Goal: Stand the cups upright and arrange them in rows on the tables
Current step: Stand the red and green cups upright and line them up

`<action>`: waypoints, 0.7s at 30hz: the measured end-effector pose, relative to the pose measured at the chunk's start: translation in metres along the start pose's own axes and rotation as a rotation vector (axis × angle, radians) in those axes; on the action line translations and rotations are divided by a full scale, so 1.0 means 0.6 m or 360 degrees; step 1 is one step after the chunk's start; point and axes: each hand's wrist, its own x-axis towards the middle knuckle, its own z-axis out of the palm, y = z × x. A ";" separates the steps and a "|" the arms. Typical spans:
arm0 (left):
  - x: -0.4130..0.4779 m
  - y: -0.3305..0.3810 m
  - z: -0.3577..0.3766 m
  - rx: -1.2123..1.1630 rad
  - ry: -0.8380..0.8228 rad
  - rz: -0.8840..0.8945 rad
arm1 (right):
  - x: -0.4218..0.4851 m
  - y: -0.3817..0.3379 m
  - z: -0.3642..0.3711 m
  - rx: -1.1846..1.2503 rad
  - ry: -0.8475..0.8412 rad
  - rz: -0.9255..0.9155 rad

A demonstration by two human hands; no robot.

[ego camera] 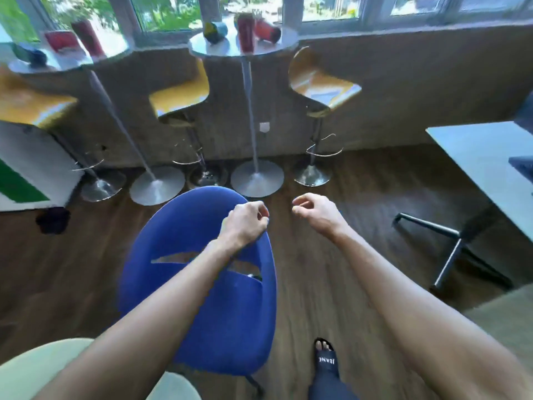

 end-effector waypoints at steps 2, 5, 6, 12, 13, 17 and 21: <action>0.074 0.051 0.003 -0.0006 0.0032 0.0031 | 0.064 0.001 -0.057 -0.0019 0.0036 -0.0038; 0.187 0.123 -0.008 -0.0031 0.0099 0.0058 | 0.163 -0.011 -0.140 -0.0034 0.0068 -0.0092; 0.220 0.145 -0.015 -0.0022 0.0118 0.0060 | 0.194 -0.018 -0.165 -0.0035 0.0060 -0.0100; 0.414 0.238 -0.096 -0.0017 0.0281 0.0063 | 0.383 -0.090 -0.280 -0.0052 0.0026 -0.0234; 0.445 0.247 -0.113 -0.0016 0.0314 0.0071 | 0.415 -0.107 -0.291 -0.0056 0.0020 -0.0274; 0.569 0.265 -0.189 0.0024 0.0443 0.0069 | 0.548 -0.172 -0.312 -0.0070 0.0022 -0.0411; 0.707 0.253 -0.248 0.0053 0.0547 0.0066 | 0.691 -0.226 -0.314 -0.0061 0.0024 -0.0523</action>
